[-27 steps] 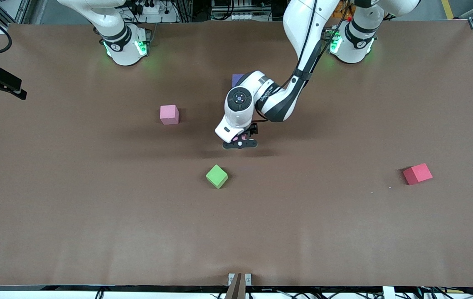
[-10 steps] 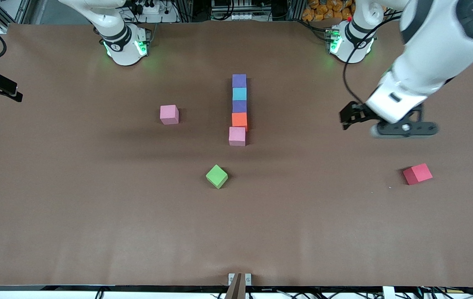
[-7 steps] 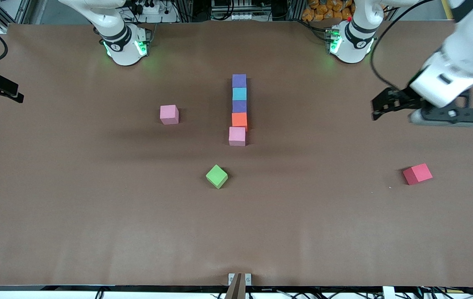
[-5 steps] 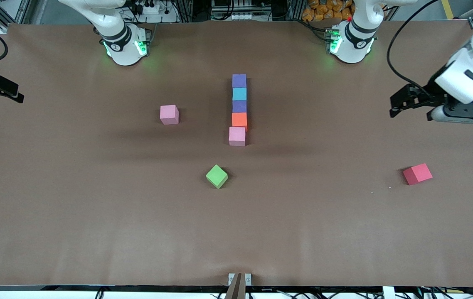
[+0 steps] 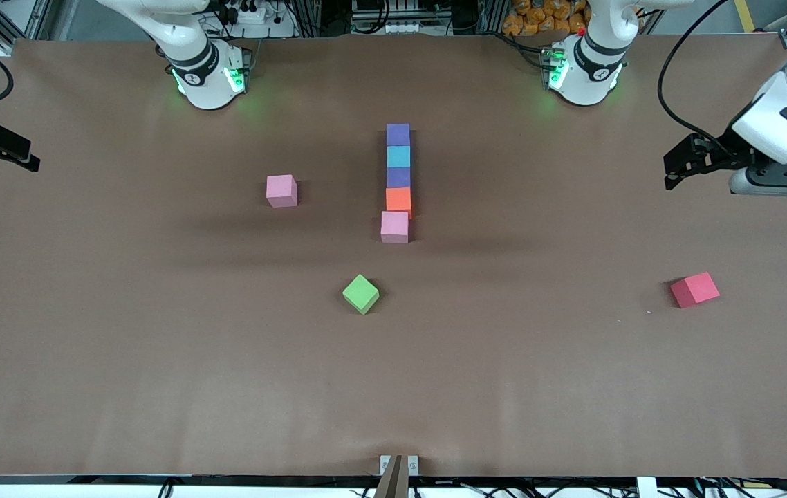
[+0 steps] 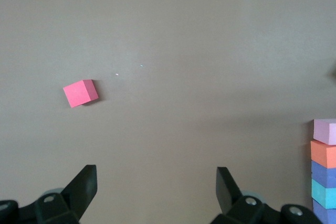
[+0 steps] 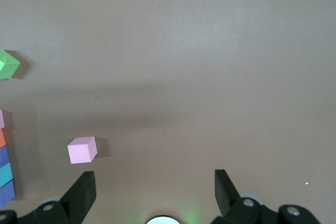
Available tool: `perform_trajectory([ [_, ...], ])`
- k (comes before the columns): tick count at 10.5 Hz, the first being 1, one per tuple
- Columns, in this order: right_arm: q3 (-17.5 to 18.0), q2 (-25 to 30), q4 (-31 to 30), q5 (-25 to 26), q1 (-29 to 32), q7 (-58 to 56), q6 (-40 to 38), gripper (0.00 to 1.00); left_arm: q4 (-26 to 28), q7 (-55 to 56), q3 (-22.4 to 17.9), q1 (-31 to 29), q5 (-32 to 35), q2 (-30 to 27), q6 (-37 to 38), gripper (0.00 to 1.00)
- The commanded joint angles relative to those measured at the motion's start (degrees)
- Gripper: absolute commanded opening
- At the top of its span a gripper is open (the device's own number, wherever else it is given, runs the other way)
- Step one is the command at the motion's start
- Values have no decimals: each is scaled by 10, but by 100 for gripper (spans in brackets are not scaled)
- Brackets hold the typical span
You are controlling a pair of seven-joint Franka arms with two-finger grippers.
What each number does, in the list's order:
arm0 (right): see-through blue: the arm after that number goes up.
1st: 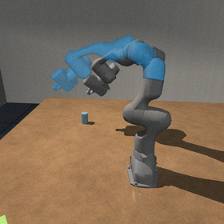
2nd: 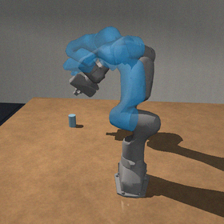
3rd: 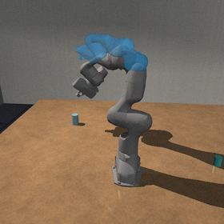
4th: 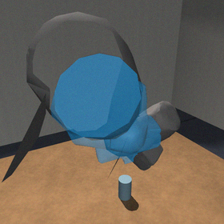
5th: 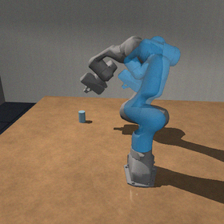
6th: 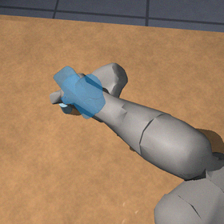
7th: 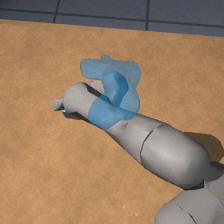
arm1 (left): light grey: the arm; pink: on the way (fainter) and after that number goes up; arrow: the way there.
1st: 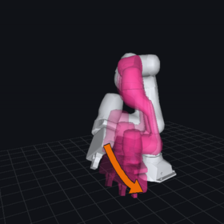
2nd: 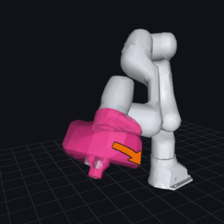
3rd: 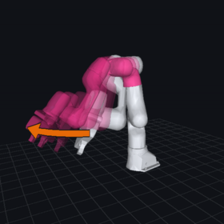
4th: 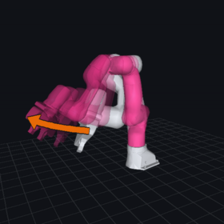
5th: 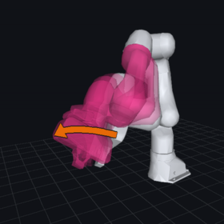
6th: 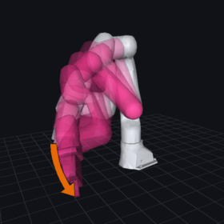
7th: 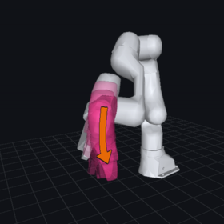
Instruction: Arrange blocks into number 1
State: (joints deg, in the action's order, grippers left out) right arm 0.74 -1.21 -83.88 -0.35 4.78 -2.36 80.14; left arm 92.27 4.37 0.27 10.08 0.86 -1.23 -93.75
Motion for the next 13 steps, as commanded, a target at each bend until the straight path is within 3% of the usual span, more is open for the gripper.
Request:
perform_trajectory([
  [1, 8, 3, -4, 8, 8, -5, 1, 100, 38, 4, 25, -7, 16, -25, -23, 100],
  [9, 8, 3, -4, 8, 9, -5, 1, 100, 23, -6, 24, -7, 15, -34, -17, 100],
  [13, 8, 3, -3, 8, 9, -5, 1, 100, 5, -6, 24, -8, 13, -44, 28, 100],
])
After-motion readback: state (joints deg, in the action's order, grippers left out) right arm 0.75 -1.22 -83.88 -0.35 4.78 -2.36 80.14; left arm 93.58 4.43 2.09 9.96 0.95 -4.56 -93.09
